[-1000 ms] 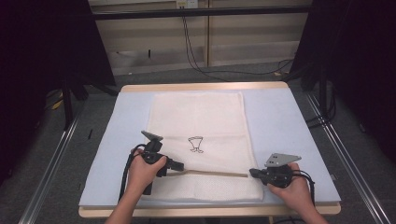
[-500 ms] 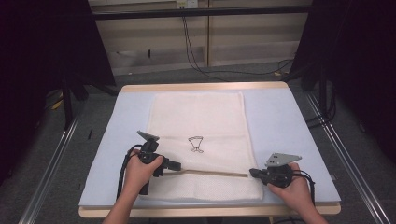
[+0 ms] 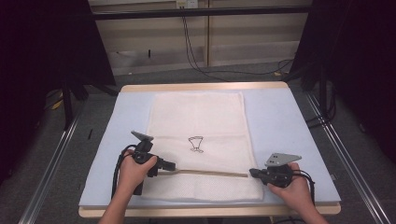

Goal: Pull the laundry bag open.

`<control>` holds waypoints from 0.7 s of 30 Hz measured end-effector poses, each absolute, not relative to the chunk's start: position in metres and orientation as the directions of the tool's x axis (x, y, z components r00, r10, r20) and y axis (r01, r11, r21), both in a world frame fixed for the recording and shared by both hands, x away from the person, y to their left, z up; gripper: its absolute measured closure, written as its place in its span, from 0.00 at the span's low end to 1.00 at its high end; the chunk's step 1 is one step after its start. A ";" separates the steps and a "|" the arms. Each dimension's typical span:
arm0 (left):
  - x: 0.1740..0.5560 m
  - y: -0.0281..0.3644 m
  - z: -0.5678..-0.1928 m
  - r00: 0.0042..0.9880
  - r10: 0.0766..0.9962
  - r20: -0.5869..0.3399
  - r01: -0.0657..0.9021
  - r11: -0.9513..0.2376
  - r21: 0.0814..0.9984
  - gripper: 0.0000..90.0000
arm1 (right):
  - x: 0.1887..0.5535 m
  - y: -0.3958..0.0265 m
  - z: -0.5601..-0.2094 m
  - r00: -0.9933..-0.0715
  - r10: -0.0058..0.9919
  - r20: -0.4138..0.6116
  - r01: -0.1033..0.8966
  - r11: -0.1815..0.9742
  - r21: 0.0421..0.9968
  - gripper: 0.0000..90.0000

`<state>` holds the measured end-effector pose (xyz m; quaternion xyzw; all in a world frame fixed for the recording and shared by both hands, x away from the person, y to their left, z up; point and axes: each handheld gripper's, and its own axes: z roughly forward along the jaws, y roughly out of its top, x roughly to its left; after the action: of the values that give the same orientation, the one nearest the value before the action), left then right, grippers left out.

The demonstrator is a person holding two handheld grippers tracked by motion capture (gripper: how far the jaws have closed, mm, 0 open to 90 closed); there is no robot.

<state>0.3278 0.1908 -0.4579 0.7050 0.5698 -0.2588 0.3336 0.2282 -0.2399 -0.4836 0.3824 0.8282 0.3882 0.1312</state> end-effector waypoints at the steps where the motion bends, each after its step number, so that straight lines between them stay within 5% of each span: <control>1: 0.328 0.197 -0.457 0.214 0.637 -0.741 0.977 -0.123 0.176 0.98 | 0.228 -0.239 -0.483 -0.672 0.735 0.088 0.538 0.403 0.741 1.00; 21: 0.320 0.254 -0.458 0.181 0.638 -0.749 0.980 -0.052 0.192 0.98 | 0.229 -0.240 -0.483 -0.664 0.741 0.094 0.546 0.395 0.739 1.00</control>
<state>0.3196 0.2541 -0.4577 0.6833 0.5919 -0.2433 0.3514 0.2286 -0.2395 -0.4833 0.3897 0.8256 0.3881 0.1260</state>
